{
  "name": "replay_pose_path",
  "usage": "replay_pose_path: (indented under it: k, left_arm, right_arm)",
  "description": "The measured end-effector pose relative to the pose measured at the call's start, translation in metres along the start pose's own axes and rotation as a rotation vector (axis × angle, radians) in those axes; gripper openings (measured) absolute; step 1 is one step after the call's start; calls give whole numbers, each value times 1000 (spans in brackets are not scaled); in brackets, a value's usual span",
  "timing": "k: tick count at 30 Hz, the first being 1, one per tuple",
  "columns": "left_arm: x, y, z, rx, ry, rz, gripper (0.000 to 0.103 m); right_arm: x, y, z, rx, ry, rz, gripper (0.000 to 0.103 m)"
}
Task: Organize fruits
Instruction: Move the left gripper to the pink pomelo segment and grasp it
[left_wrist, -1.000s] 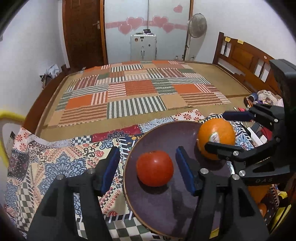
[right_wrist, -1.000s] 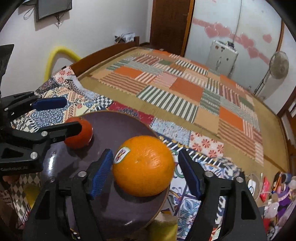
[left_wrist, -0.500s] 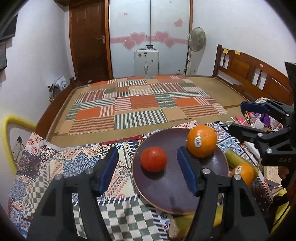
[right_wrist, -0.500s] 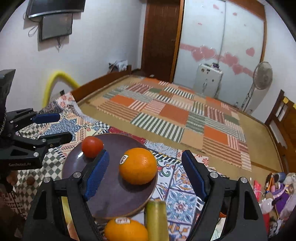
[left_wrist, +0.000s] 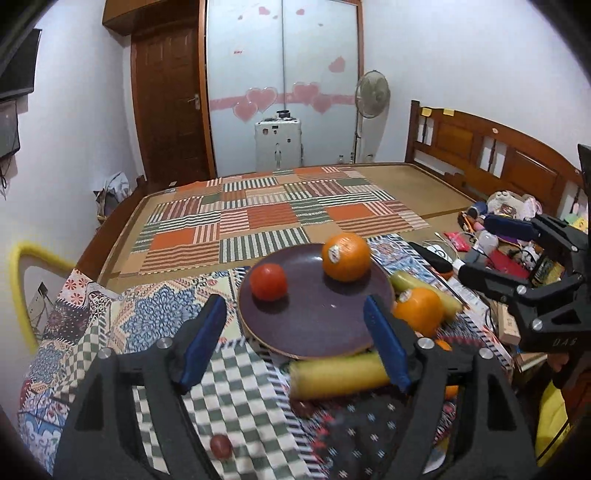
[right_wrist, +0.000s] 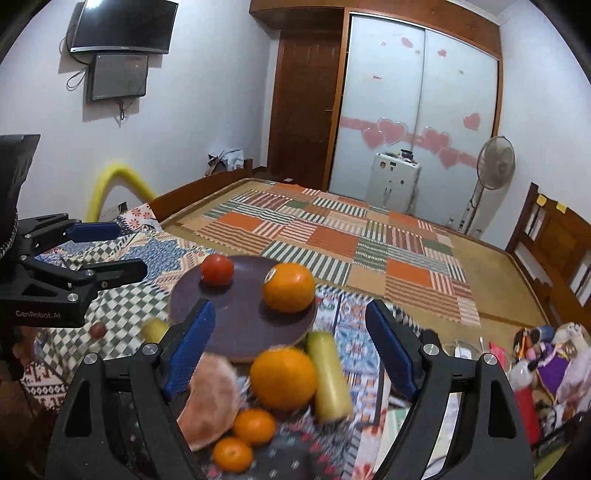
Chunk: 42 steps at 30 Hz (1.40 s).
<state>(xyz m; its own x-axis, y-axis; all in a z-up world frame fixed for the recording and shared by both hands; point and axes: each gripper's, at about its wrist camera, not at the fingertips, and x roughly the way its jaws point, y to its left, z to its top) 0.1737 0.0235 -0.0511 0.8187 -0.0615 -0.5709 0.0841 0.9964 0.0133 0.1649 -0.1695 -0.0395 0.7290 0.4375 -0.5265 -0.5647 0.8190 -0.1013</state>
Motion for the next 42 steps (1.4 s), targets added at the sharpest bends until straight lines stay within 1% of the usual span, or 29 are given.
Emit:
replay_pose_path:
  k: [5, 10, 14, 18, 20, 21, 23, 25, 28, 29, 32, 33, 35, 37, 40, 42]
  left_arm:
    - [-7, -19, -18, -5, 22, -29, 81]
    - [-5, -40, -32, -27, 52, -52, 81]
    - [3, -57, -48, -38, 87, -68, 81]
    - [17, -77, -63, -10, 133, -63, 80]
    - [22, -87, -69, 7, 149, -68, 75]
    - [24, -89, -70, 13, 155, -71, 71]
    - [28, -94, -74, 18, 170, -81, 67]
    - [32, -95, -77, 15, 188, -90, 58]
    - [40, -96, -84, 5, 215, -98, 49]
    - [43, -96, -86, -1, 225, -105, 48]
    - [45, -95, -88, -15, 215, -123, 46]
    - [46, -96, -89, -16, 216, -133, 43]
    - [46, -98, -89, -10, 213, -155, 35]
    - [44, -101, -88, -2, 212, -185, 19]
    - [40, -105, -86, 27, 195, -168, 15]
    - [35, -103, -84, 36, 179, -163, 15]
  right_arm:
    - [-14, -5, -21, 48, -1, -4, 82]
    - [-27, -14, -44, 100, 5, -32, 82]
    - [-33, -25, -57, 130, 12, -55, 82]
    - [-42, -29, -69, 130, 12, -87, 82]
    - [-43, -32, -74, 137, 16, -85, 82]
    - [-44, -33, -77, 142, 20, -81, 82]
    - [-43, -36, -81, 149, 25, -73, 82]
    - [-42, -36, -85, 154, 32, -64, 82]
    - [-39, -34, -89, 156, 42, -50, 82]
    - [-38, -33, -90, 157, 45, -46, 82]
    - [-35, -30, -93, 158, 54, -34, 82]
    - [-34, -30, -95, 157, 58, -31, 82]
    - [-32, -27, -96, 155, 65, -27, 82]
    - [-31, -26, -97, 154, 71, -24, 82]
    - [-30, -23, -97, 152, 79, -20, 82]
    - [-29, -22, -96, 149, 81, -17, 82]
